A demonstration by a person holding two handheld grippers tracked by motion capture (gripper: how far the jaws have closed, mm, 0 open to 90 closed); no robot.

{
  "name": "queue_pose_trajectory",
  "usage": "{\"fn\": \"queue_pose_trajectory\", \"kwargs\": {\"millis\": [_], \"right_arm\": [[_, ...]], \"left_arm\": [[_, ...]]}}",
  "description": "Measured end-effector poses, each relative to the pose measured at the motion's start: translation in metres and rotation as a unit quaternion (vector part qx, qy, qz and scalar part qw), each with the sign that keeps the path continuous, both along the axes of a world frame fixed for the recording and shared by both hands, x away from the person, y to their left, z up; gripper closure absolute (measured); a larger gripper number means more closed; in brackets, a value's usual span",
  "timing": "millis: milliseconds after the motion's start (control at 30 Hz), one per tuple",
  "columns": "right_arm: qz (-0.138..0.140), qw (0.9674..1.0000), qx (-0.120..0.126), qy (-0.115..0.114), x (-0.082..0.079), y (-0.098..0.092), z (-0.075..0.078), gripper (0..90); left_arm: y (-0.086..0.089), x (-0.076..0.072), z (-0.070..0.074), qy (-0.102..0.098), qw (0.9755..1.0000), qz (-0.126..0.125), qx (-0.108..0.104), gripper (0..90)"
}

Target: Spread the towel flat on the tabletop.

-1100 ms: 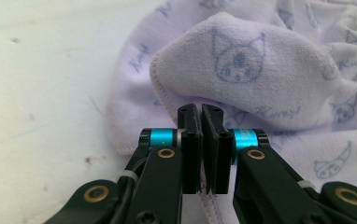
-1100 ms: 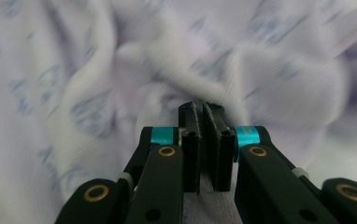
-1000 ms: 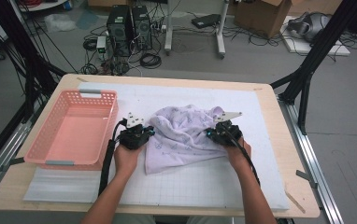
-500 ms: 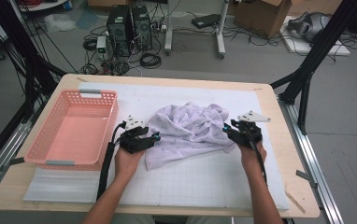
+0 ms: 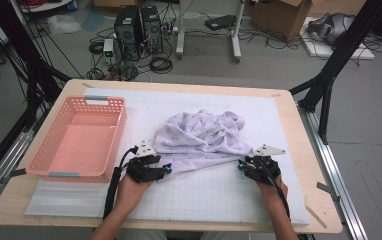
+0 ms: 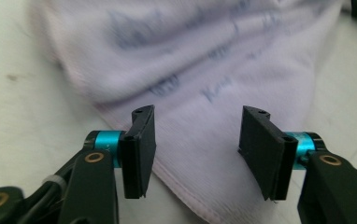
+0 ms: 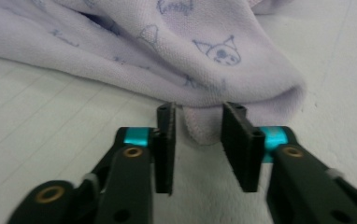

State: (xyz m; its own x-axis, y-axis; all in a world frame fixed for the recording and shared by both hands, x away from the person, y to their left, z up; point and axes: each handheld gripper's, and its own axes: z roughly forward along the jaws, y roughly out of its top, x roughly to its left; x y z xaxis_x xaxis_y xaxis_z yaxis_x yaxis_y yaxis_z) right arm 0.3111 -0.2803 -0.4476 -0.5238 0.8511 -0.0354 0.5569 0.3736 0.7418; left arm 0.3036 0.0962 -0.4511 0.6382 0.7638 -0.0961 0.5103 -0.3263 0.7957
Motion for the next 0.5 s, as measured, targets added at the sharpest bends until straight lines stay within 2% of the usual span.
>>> {"fn": "queue_pose_trajectory", "kwargs": {"millis": [33,67,100,133,200,267,367,467,500], "right_arm": [[0.006,1.0,-0.003,0.003,0.002,0.001,0.001,78.1],[0.013,0.9999,-0.006,0.006,0.002,0.002,0.002,83.1],[0.016,0.9997,-0.017,0.005,0.002,0.004,0.003,84.7],[0.019,0.9995,-0.022,0.012,0.0,0.005,0.004,85.4],[0.024,0.9993,-0.023,0.015,-0.003,0.002,0.006,85.5],[0.028,0.9994,-0.018,0.014,-0.013,-0.004,0.008,85.5],[0.034,0.9993,-0.006,0.013,-0.035,-0.018,0.012,85.5],[0.039,0.9992,-0.005,0.007,-0.062,-0.032,0.016,85.5],[0.041,0.9991,-0.003,0.006,-0.072,-0.036,0.018,85.5]], "left_arm": [[-0.002,-0.002,0.0,-0.017,0.9995,0.004,0.027,51.9],[-0.003,-0.004,0.001,-0.022,0.9992,-0.003,0.033,58.9],[-0.001,-0.004,0.002,-0.013,0.9995,-0.011,0.027,76.4],[-0.001,-0.004,0.002,-0.014,0.9995,-0.01,0.028,84.6],[0.003,-0.007,0.003,-0.004,0.9999,-0.007,0.015,86.6],[0.008,-0.013,0.003,-0.003,1.0,0.002,0.004,86.9],[0.015,-0.024,0.004,-0.003,1.0,0.007,-0.002,87.1],[0.022,-0.038,0.009,0.004,0.9992,0.011,-0.038,87.0],[0.023,-0.043,0.011,0.002,0.9991,0.012,-0.04,87.0]]}}
